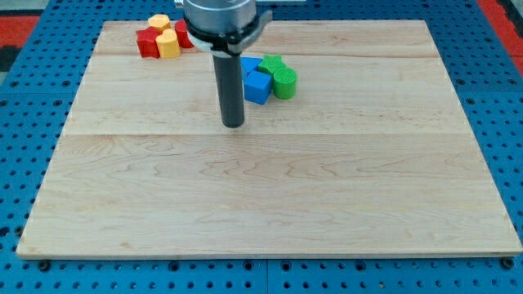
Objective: Separate blue blocks from green blocks
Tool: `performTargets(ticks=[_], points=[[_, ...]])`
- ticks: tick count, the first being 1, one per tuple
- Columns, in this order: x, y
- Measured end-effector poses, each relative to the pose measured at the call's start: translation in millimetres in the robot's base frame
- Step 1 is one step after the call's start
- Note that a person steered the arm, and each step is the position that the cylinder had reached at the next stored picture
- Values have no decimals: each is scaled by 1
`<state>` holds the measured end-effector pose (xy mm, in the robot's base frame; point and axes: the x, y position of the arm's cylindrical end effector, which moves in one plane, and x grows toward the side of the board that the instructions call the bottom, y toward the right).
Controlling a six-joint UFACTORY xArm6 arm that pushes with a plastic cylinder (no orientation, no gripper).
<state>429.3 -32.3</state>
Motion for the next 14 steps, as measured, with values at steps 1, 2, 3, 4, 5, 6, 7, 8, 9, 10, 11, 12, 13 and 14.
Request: performTargets(ticks=[1, 2, 3, 4, 5, 6, 7, 8, 9, 10, 11, 12, 13, 14], points=[[-5, 43], [-16, -16], [-81, -50], [-129, -53], [-144, -19], [-125, 11], [-80, 16], [-51, 40], [-54, 127], [-60, 173], [-25, 158], [19, 95], [18, 60], [18, 152]])
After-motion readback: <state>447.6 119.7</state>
